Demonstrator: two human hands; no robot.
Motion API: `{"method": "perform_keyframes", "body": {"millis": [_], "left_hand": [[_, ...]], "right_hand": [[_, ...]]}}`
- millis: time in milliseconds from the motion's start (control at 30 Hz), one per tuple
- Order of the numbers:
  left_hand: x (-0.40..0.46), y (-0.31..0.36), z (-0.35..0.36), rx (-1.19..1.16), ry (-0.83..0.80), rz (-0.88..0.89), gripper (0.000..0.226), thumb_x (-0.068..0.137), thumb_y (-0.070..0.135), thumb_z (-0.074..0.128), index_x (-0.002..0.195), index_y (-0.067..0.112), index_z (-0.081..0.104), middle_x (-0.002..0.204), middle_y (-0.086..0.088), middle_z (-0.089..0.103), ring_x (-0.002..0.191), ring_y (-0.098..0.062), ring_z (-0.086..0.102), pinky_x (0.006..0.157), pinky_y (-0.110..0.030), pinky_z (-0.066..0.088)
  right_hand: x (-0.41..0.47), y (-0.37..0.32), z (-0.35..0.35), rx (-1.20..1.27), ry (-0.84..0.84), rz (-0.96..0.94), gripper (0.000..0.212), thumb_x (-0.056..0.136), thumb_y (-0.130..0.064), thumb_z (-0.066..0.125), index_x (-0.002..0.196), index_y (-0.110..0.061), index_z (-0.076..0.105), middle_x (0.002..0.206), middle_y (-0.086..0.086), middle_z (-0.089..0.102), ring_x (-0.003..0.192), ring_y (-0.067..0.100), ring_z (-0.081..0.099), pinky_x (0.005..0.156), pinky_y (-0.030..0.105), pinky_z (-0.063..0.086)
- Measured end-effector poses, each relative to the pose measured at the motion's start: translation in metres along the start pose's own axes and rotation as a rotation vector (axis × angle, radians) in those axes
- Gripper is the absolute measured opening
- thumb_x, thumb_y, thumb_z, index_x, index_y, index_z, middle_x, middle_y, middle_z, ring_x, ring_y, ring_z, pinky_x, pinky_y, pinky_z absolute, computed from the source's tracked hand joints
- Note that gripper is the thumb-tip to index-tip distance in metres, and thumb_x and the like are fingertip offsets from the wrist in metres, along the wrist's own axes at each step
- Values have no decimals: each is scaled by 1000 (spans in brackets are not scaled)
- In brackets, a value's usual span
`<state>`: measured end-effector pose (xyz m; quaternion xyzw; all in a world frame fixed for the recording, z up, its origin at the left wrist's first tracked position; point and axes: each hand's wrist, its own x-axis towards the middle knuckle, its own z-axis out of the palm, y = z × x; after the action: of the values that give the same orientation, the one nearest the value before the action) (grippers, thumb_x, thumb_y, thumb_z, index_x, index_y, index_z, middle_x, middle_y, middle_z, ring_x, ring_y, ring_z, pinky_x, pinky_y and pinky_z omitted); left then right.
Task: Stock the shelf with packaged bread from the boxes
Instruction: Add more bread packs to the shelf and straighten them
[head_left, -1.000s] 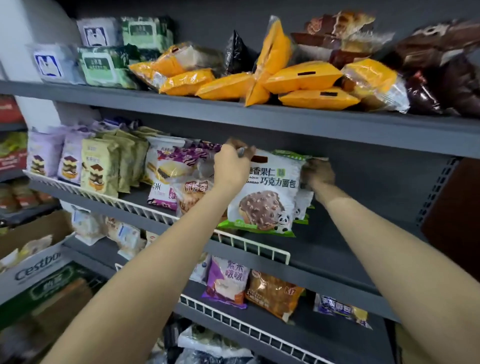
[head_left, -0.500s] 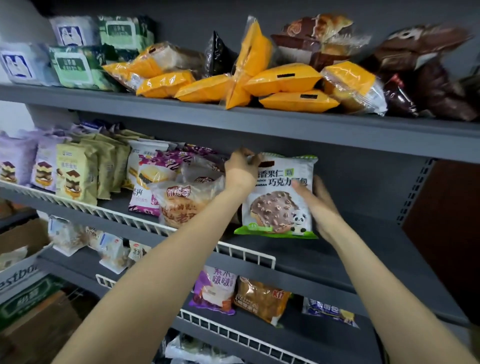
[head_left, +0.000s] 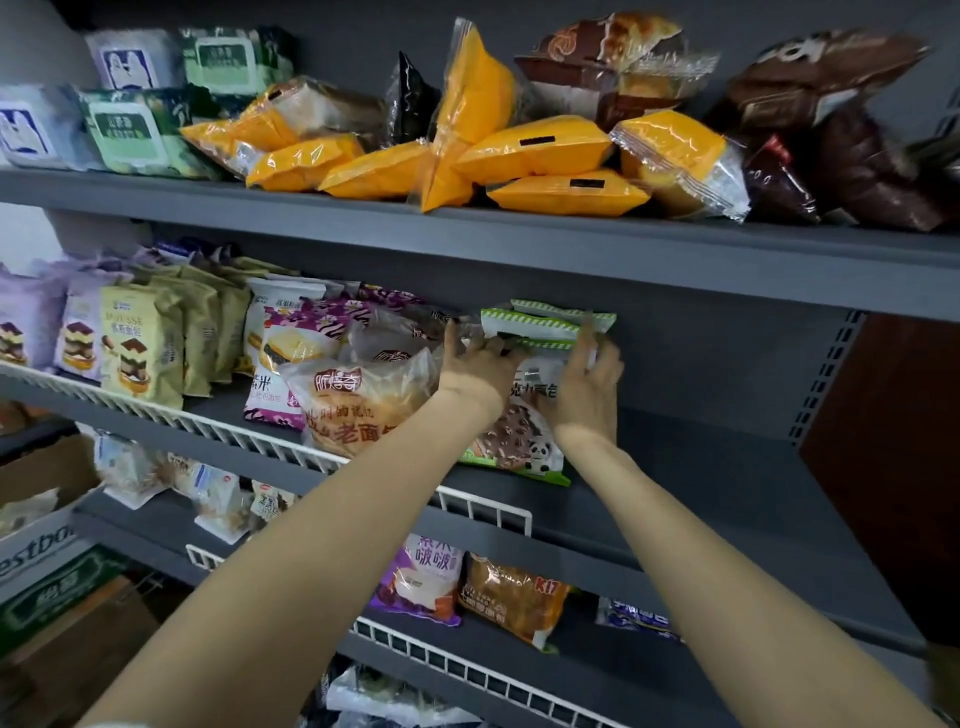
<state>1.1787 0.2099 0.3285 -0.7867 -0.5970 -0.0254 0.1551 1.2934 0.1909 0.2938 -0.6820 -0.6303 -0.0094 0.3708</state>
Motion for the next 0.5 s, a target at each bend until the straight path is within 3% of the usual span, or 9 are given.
{"method": "perform_keyframes", "body": {"millis": [100, 167, 233, 333, 500], "left_hand": [[0, 0, -8, 11, 11, -5, 61, 93, 17, 49, 147, 31, 23, 152, -3, 32, 145, -24, 19, 115, -56, -8], [-3, -2, -16, -7, 64, -11, 56, 92, 11, 48, 144, 24, 31, 148, -5, 37, 143, -24, 24, 118, -52, -3], [-11, -10, -23, -56, 179, -10, 48, 91, 15, 51, 138, 19, 41, 142, -7, 43, 137, -27, 32, 118, -46, 12], [-34, -33, -30, -265, 377, -49, 34, 89, 18, 52, 122, 15, 54, 127, -9, 55, 121, -30, 46, 97, -38, 38], [-81, -112, -17, -547, 503, -213, 21, 88, 16, 52, 107, 11, 60, 100, -9, 65, 96, -29, 60, 79, -41, 50]], "right_hand": [[6, -2, -5, -243, -96, -214, 72, 87, -14, 62, 147, -20, 23, 148, 10, 27, 137, 28, 25, 110, 36, 27], [6, -6, -7, -221, -147, -212, 60, 90, -10, 57, 144, -20, 34, 142, 6, 36, 133, 27, 31, 110, 34, 27], [2, -13, -9, -136, -145, -205, 56, 89, -7, 56, 142, -16, 38, 141, 7, 36, 132, 27, 32, 108, 35, 31], [-9, -39, -15, 9, -100, -287, 47, 89, -4, 52, 135, -11, 46, 135, 11, 42, 126, 28, 38, 101, 35, 36], [-34, -120, -7, 220, -99, -407, 29, 91, -10, 49, 117, -14, 61, 115, 9, 58, 103, 26, 57, 84, 33, 46]]}}
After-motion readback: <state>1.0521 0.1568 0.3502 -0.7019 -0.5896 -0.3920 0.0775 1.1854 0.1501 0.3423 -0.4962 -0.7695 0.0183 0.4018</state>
